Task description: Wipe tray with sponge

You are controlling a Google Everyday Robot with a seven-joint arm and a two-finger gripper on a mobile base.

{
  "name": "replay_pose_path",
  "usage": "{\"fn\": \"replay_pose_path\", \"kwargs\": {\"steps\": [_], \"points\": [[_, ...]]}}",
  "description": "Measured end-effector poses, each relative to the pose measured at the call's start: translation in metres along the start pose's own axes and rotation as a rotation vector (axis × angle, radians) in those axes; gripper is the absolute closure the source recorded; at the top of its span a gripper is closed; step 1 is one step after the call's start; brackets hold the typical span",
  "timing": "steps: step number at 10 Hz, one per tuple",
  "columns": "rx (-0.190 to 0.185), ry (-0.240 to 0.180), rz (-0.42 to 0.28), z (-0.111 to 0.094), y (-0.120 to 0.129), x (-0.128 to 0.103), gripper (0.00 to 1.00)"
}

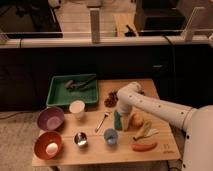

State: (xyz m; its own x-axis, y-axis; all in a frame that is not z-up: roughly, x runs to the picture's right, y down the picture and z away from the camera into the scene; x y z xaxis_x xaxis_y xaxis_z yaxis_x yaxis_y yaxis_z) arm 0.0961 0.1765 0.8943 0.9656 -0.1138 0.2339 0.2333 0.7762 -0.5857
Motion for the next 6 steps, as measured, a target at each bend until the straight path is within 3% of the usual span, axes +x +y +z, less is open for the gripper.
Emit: {"fn": "replay_pose_path", "kwargs": {"steps": [2,6], "points": [[0.005,0.001,-0.005,-0.001,0.001,-0.001,0.33],[0.037,0.022,-0.018,-0.017,0.004,-0.007,0.74]]}}
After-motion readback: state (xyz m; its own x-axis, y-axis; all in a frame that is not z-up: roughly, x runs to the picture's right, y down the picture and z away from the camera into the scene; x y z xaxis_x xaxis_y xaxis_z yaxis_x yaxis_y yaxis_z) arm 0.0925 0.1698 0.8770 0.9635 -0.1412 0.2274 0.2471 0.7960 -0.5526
